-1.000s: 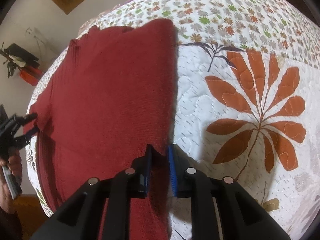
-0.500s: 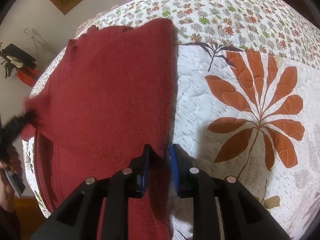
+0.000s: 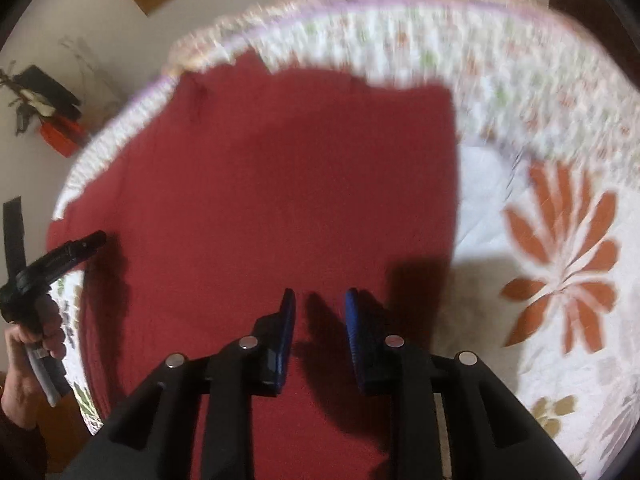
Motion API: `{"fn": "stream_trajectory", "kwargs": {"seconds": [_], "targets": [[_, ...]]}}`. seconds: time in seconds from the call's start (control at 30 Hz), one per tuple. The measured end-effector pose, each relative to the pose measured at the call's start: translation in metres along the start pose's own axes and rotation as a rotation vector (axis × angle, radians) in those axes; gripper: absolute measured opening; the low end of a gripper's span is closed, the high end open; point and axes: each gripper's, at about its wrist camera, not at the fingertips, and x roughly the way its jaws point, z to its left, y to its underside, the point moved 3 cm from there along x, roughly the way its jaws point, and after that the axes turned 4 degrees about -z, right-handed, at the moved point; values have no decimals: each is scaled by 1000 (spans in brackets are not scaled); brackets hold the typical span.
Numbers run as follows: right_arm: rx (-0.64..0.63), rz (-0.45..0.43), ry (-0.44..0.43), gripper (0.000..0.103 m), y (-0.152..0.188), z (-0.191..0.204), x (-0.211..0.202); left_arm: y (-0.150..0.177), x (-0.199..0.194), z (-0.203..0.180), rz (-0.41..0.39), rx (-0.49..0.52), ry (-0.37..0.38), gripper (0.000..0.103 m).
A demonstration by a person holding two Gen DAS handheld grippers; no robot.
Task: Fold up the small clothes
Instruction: 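Grasp the other sleeve cuff with the left tool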
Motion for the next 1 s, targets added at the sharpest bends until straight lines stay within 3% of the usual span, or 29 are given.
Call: {"fn": "stream_trajectory", "kwargs": {"seconds": [0.03,0.17,0.27,0.37,0.5,0.63,0.77,0.87,1.0], "targets": [[14,26,14,25,4,-3,13,3,12,3,38,3,-5,59],[22,25,45,26,0,2,13,4,3,12,41,-12,53,59],[-7,-7,58,40,-5,22,-5,4,-28,33,11,-34,87,63],[-65,-33,63,44,-7,48,-18,6,-59,79,-37,-76,75,71],[-105,-24,84,44,-9,82,-16,2,-81,186,-55,-203,-58,71],[-107,-5,78,45,-6,115,0,-1,-96,280,-70,-360,-134,71],[-120,15,64,48,-3,147,14,-15,-100,354,-79,-441,-185,82],[-140,17,61,49,3,162,18,-25,-98,390,-85,-502,-165,82],[-147,23,75,50,6,174,22,-38,-87,424,-110,-577,-85,82]]}}
